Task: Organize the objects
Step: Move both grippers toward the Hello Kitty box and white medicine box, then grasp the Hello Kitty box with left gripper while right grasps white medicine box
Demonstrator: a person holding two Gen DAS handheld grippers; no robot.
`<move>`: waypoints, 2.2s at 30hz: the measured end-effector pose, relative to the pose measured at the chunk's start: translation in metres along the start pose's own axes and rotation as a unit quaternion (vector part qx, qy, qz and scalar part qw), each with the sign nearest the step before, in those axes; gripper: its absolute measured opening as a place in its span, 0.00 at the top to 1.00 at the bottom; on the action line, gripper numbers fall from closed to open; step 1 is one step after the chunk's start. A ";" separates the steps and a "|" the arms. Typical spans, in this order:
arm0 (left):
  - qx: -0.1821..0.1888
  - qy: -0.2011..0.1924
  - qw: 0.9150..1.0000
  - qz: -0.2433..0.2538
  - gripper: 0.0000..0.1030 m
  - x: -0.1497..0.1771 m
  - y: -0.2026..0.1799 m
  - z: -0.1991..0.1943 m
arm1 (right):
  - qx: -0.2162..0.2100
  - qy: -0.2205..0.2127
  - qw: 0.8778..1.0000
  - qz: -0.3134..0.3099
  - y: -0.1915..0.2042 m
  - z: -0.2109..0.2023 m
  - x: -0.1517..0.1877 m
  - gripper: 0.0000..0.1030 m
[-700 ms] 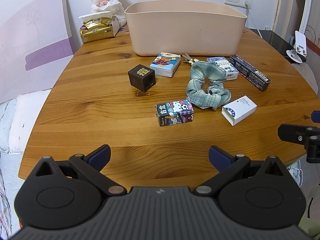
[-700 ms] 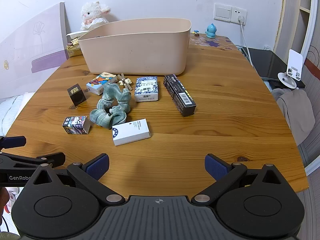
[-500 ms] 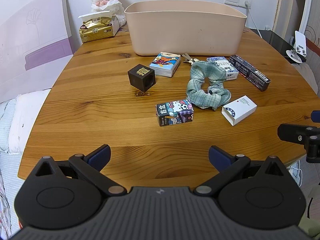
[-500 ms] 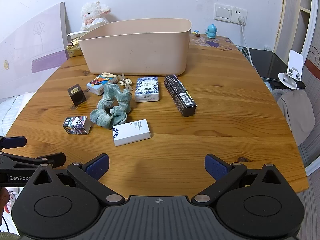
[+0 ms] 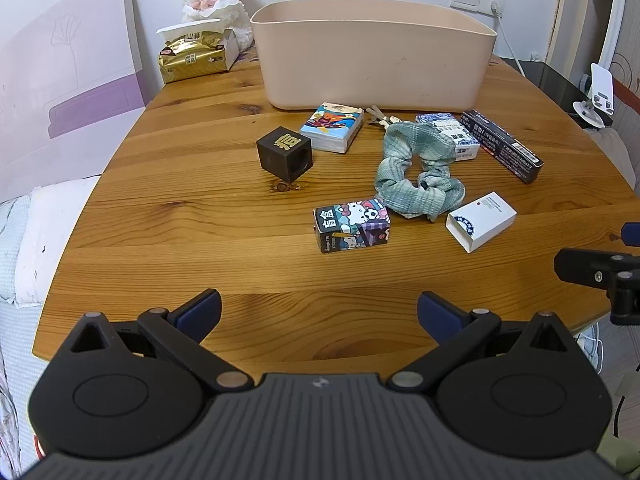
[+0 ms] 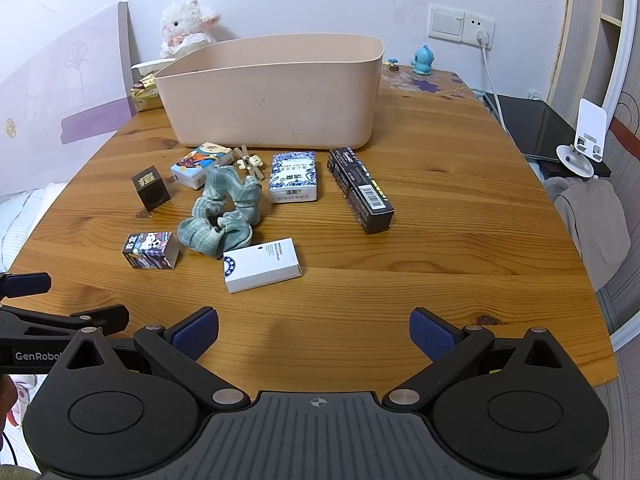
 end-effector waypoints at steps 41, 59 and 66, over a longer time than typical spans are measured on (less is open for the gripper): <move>0.045 0.019 0.997 -0.055 0.00 -0.017 0.018 0.039 | 0.000 0.023 0.998 -0.051 0.011 0.045 -0.014 0.00; 0.053 0.018 0.997 -0.059 0.00 -0.039 0.011 0.068 | -0.025 0.049 0.994 -0.092 0.028 0.082 -0.016 0.00; 0.020 0.011 0.999 -0.046 0.01 -0.037 0.016 0.071 | -0.035 0.035 0.993 -0.109 0.036 0.086 -0.022 0.02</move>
Point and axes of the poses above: each gripper's, at about its wrist camera, not at the fingertips, and z roughly the way its jaws point, y to its left, x to its underside, the point moved 8 cm from there along z, roughly the way its jaws point, and after that the axes turned 3 degrees about y, right-handed, at the moved point
